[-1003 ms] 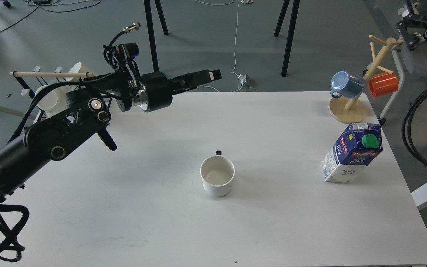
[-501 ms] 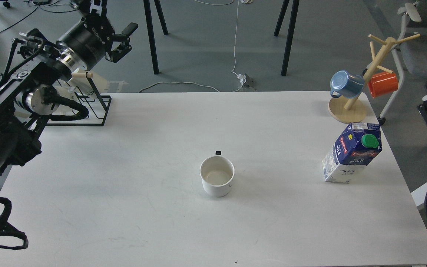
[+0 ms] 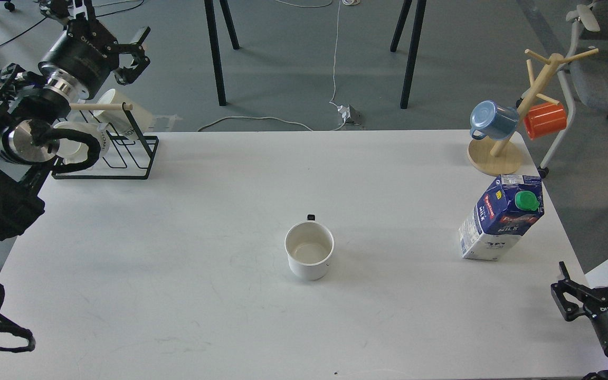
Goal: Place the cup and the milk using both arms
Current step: 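Move the right gripper to the milk carton with green cap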
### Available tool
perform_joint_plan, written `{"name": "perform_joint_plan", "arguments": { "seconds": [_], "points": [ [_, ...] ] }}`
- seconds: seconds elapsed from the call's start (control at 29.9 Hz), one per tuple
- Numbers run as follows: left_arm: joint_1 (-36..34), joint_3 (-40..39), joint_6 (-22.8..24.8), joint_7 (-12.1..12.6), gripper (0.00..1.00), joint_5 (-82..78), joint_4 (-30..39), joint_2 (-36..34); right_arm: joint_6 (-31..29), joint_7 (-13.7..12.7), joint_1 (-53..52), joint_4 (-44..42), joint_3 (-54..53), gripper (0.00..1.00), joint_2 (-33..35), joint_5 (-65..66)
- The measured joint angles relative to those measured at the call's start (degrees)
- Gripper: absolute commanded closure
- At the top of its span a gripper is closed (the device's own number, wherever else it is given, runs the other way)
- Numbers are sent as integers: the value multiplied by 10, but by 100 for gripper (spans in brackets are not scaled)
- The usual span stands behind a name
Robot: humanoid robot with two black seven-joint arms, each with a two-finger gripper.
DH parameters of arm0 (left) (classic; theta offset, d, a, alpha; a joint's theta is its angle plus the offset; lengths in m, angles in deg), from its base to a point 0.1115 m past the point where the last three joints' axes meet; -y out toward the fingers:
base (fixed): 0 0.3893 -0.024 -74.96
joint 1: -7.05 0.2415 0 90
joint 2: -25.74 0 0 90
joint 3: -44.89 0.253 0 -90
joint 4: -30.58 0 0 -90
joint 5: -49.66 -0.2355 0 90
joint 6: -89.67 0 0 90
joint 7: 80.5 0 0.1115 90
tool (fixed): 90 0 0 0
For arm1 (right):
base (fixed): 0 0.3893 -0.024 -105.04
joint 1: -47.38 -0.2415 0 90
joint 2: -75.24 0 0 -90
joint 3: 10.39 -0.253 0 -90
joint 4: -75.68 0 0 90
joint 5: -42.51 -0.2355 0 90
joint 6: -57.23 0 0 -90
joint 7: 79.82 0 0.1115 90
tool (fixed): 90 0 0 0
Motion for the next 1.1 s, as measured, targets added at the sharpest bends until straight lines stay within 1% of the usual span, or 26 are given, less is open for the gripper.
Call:
{"name": "perform_joint_plan", "arguments": {
  "seconds": [0.27,0.4,0.63,1.1],
  "points": [
    [0,2,-2,0,0,0,0,-13,0,2,-29,-1,55,0,-59,3],
    [0,3,-4,0,1,0,0,-13,0,4,-48,-1,62,0,-83,4],
    [1,3,-1,0,1,0,0,-15,0,3,-83,0,66,0,-87,5],
    [1,3,0,0,1,0,0,-22,0,4,-101,-3,66,0,-98,5]
  ]
}}
